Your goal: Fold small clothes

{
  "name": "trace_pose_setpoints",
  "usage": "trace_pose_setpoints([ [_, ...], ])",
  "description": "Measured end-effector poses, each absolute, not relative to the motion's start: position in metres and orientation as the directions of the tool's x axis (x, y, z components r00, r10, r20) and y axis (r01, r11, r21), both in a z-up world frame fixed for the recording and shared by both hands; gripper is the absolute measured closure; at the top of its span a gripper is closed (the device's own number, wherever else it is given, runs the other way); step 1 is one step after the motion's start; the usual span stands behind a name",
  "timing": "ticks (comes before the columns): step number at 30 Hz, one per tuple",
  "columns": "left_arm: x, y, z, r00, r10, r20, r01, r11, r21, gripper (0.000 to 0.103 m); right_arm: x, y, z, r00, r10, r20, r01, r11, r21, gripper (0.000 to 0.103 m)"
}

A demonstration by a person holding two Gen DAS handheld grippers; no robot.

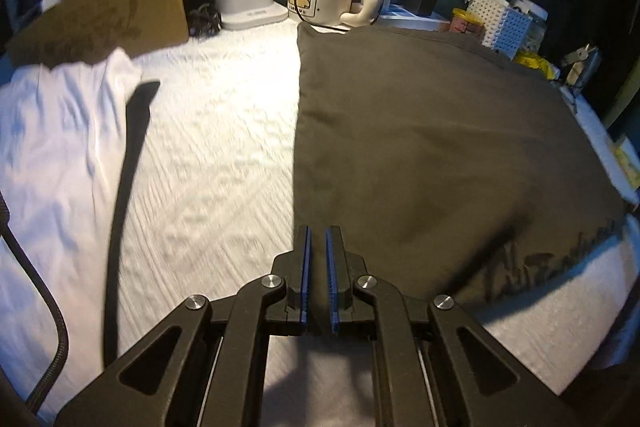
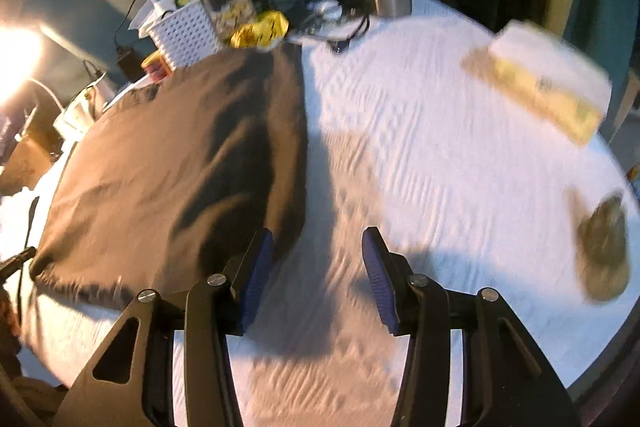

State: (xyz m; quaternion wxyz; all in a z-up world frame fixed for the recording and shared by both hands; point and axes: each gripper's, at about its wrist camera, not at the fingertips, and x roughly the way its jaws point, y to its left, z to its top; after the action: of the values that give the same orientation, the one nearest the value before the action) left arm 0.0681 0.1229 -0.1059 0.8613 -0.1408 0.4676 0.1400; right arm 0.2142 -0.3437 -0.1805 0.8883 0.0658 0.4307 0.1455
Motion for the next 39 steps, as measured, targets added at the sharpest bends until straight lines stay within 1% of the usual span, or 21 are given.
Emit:
trace_pose_setpoints([
  [2,0.063,0.119,-0.106,0.528,0.091,-0.844,-0.374,0.918,-0.134,0.096,0.207,-0.343,-0.182,0.596,0.331,-0.732,-0.201,0.944,0.263,0.053],
  [5,0.06,0.11,-0.107,0.52,0.108,-0.847,-0.365,0.925,-0.106,0.096,0.204,-0.339,-0.183,0.592,0.382,-0.71,-0.219,0.924,0.314,0.053],
  [8,0.057,0.109,-0.106,0.527,0.101,-0.844,-0.368,0.922,-0.119,0.096,0.203,-0.335,-0.183,0.589,0.426,-0.687,-0.23,0.903,0.363,0.054],
  [9,0.055,0.109,-0.107,0.528,0.099,-0.844,-0.371,0.92,-0.125,0.096,0.203,-0.334,-0.184,0.585,0.443,-0.679,-0.233,0.894,0.383,0.062],
  [11,0.053,0.11,-0.108,0.529,0.087,-0.844,-0.376,0.916,-0.142,0.096,0.205,-0.327,-0.186,0.576,0.466,-0.672,-0.236,0.881,0.409,0.072],
  [13,0.052,0.109,-0.11,0.531,0.079,-0.844,-0.377,0.914,-0.151,0.096,0.207,-0.322,-0.188,0.59,0.454,-0.668,-0.224,0.886,0.405,0.078],
  [15,0.052,0.107,-0.111,0.533,0.082,-0.842,-0.375,0.915,-0.149,0.096,0.207,-0.315,-0.189,0.599,0.438,-0.67,-0.224,0.896,0.384,0.087],
  [16,0.052,0.107,-0.112,0.534,0.082,-0.842,-0.374,0.916,-0.147,0.096,0.207,-0.313,-0.188,0.601,0.435,-0.67,-0.224,0.897,0.381,0.088],
  [17,0.053,0.106,-0.112,0.537,0.085,-0.84,-0.369,0.918,-0.143,0.096,0.208,-0.314,-0.188,0.595,0.443,-0.671,-0.224,0.893,0.391,0.096],
  [18,0.053,0.106,-0.113,0.539,0.086,-0.838,-0.366,0.92,-0.141,0.096,0.208,-0.316,-0.188,0.594,0.446,-0.669,-0.223,0.891,0.396,0.097],
  [20,0.055,0.106,-0.114,0.544,0.09,-0.834,-0.361,0.923,-0.136,0.096,0.208,-0.321,-0.183,0.606,0.44,-0.663,-0.223,0.894,0.389,0.098],
  [24,0.059,0.103,-0.114,0.542,0.11,-0.833,-0.355,0.929,-0.109,0.096,0.206,-0.336,-0.165,0.652,0.382,-0.655,-0.203,0.92,0.334,0.099],
  [28,0.064,0.1,-0.114,0.528,0.127,-0.84,-0.342,0.937,-0.073,0.095,0.201,-0.336,-0.155,0.65,0.344,-0.677,-0.22,0.939,0.265,0.099],
  [31,0.064,0.101,-0.115,0.544,0.126,-0.829,-0.34,0.937,-0.081,0.095,0.198,-0.332,-0.159,0.638,0.308,-0.706,-0.234,0.951,0.204,0.1],
  [34,0.064,0.1,-0.115,0.544,0.133,-0.828,-0.332,0.941,-0.067,0.095,0.199,-0.333,-0.176,0.609,0.302,-0.733,-0.22,0.953,0.21,0.1],
  [36,0.064,0.1,-0.115,0.544,0.129,-0.829,-0.328,0.942,-0.068,0.097,0.197,-0.333,-0.179,0.613,0.303,-0.73,-0.211,0.953,0.218,0.1],
  [37,0.064,0.1,-0.115,0.543,0.126,-0.83,-0.325,0.943,-0.07,0.102,0.195,-0.333,-0.179,0.618,0.301,-0.726,-0.209,0.953,0.218,0.1],
  [39,0.061,0.102,-0.112,0.543,0.115,-0.832,-0.33,0.94,-0.086,0.103,0.191,-0.332,-0.173,0.642,0.284,-0.712,-0.205,0.959,0.198,0.1],
])
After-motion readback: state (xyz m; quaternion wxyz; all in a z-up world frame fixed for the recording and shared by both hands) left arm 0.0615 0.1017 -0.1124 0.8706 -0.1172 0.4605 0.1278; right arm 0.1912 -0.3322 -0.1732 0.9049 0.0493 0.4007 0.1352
